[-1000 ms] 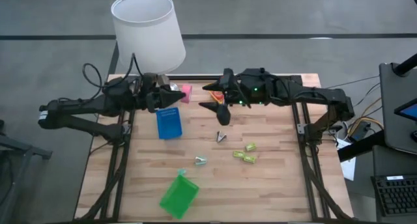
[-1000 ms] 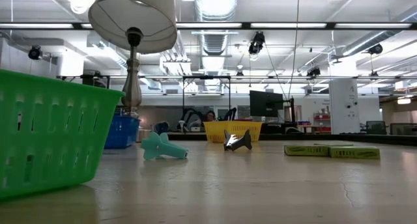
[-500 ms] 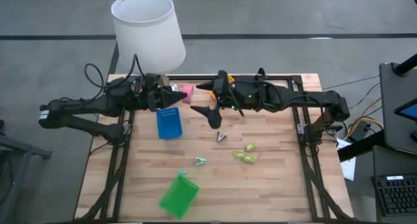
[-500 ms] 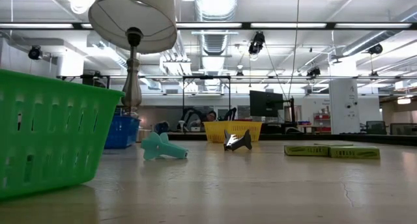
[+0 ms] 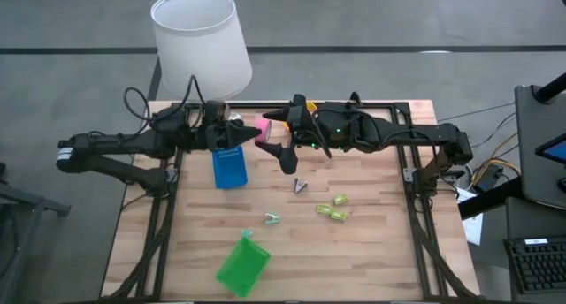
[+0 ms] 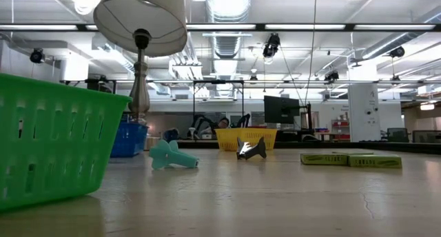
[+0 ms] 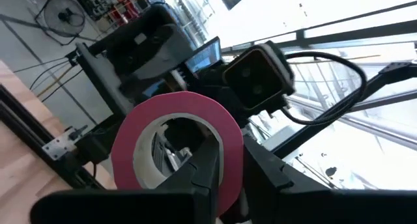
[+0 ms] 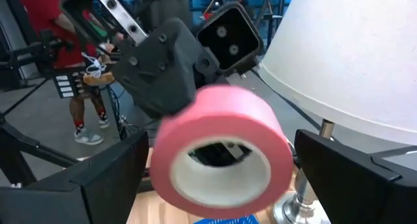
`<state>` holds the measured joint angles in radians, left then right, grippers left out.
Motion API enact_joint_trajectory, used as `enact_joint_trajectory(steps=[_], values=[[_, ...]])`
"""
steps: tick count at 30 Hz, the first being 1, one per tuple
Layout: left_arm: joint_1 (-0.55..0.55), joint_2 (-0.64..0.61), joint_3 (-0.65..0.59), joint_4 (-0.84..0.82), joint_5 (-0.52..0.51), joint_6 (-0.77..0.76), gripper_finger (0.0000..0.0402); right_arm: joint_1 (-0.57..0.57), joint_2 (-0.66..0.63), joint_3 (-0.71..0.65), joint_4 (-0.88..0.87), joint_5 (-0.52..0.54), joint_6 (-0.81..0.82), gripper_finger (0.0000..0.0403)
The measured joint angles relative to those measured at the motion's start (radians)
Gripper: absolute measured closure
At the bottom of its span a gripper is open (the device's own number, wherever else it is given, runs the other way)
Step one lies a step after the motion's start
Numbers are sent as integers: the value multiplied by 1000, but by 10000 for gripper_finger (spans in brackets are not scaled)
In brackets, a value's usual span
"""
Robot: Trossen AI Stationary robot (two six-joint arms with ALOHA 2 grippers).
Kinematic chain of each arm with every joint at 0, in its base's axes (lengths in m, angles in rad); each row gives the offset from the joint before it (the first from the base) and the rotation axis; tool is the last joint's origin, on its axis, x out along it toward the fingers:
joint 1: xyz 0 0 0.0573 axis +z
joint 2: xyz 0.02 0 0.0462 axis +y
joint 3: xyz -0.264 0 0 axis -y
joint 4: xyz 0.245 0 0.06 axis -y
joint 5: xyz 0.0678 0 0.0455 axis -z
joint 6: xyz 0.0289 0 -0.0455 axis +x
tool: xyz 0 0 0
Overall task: Pick and place Stapler, Stapler remover, tape
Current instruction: Put the pink tape into the yellow bin
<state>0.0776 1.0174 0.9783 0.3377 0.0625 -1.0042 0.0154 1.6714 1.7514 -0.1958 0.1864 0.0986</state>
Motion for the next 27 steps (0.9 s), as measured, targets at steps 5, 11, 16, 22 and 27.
enact_joint_trajectory(steps=[5, 11, 16, 22, 27], values=[[0, -2, 1, 2, 0, 0, 351, 0, 0, 2, -3, 0, 2, 47], [1, -4, 4, 11, 0, 6, 351, 0, 0, 2, -5, -4, 2, 103], [1, -3, 3, 16, 0, 11, 350, 0, 0, 2, -3, -12, 7, 136], [1, -5, 5, 18, -6, 14, 340, 0, 0, 2, -2, -12, 7, 133], [0, -20, 5, 22, -44, 7, 300, -1, -11, 2, -7, -7, 2, 136]])
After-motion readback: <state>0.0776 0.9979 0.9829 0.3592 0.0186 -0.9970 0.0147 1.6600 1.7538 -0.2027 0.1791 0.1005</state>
